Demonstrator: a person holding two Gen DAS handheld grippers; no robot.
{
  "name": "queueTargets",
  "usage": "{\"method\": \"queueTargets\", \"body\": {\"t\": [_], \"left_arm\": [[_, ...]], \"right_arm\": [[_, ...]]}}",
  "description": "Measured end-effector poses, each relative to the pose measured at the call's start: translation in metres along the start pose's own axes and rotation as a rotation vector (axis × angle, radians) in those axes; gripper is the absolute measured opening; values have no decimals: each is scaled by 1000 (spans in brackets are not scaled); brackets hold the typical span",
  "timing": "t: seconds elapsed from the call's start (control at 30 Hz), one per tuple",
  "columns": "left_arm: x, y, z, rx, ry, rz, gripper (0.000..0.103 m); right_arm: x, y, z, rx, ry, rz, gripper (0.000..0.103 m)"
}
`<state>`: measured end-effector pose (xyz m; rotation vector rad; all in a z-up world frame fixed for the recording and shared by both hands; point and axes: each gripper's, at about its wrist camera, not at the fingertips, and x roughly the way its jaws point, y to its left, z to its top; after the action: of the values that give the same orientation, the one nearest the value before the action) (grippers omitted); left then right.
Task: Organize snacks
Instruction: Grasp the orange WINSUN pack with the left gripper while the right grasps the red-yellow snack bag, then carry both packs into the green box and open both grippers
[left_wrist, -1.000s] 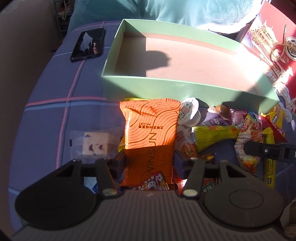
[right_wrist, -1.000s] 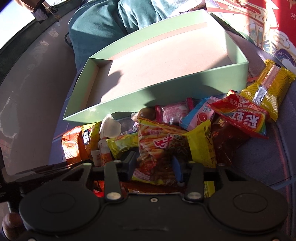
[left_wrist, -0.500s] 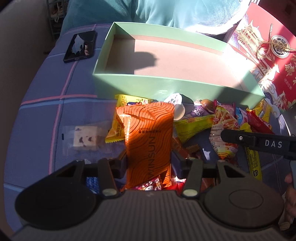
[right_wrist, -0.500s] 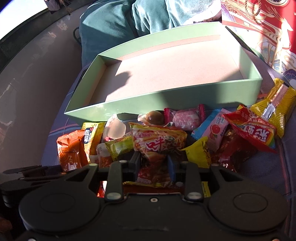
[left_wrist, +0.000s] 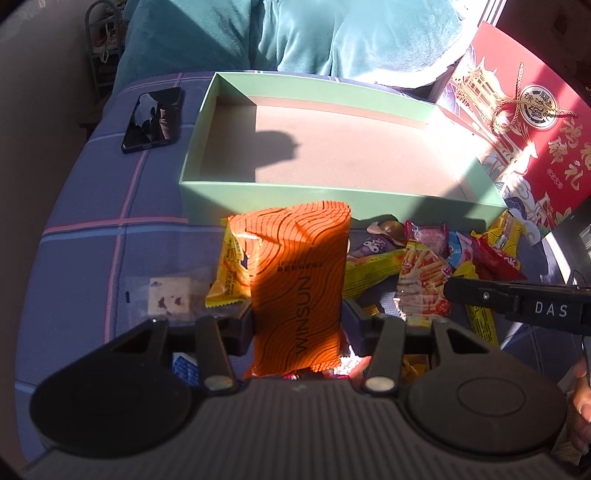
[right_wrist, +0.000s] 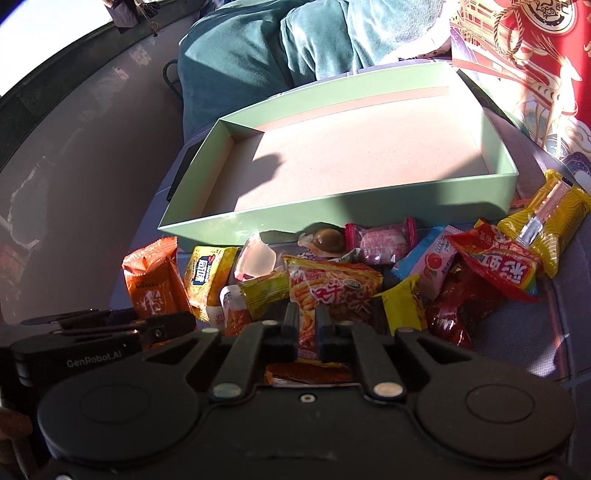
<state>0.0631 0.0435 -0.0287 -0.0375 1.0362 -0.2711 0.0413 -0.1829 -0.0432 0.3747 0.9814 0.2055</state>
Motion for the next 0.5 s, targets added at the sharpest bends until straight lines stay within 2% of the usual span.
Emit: {"method": "queueTargets", "body": {"t": [0.03, 0.13, 0.23, 0.3, 0.4, 0.43, 0.5], "left_arm": [[5, -4, 1, 16, 10, -10, 48], [17, -21, 1, 73, 19, -10, 49], [26, -27, 0, 77, 23, -2, 49], [28, -26, -1, 63, 28, 9, 55], [27, -23, -4, 67, 28, 60, 69], [27, -22, -6, 69, 29, 74, 73], [28, -21, -8, 79, 37, 95, 76]], "right_arm": [[0, -1, 0, 7, -3, 0, 35], [-2, -6, -4, 17, -10, -4, 37], [3, -11, -6, 29, -3, -4, 37], [11, -13, -6, 33, 5, -6, 40], [25, -17, -7, 52, 18, -18, 68], [28, -17, -7, 56, 19, -18, 69], [34, -17, -10, 60, 24, -12, 69]]}}
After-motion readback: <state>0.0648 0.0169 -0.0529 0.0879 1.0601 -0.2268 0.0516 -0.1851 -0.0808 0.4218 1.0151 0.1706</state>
